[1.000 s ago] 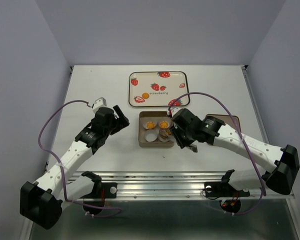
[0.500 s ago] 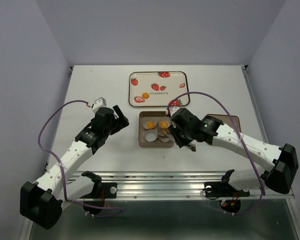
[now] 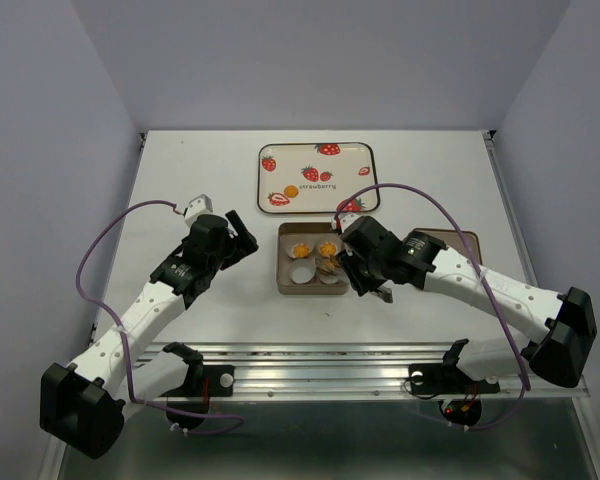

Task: Pack the cookies

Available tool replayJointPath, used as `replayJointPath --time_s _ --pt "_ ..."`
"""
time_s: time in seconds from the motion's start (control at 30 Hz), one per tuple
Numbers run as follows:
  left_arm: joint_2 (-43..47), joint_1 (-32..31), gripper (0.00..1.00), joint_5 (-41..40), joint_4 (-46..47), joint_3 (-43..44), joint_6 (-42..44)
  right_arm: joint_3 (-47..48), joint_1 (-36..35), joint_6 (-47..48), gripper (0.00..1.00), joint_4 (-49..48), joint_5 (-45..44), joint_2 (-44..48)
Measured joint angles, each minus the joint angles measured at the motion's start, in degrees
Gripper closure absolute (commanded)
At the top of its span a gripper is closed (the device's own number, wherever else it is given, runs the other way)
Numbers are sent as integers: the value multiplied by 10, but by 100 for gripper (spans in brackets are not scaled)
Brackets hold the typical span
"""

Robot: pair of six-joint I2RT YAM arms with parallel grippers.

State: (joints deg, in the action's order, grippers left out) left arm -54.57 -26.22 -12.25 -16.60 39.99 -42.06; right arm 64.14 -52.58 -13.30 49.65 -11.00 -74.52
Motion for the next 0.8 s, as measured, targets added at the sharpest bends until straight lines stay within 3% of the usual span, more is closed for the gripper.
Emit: replayJointPath --time_s 0.8 --pt "1 0 1 0 0 0 -3 -2 0 0 53 5 -4 9"
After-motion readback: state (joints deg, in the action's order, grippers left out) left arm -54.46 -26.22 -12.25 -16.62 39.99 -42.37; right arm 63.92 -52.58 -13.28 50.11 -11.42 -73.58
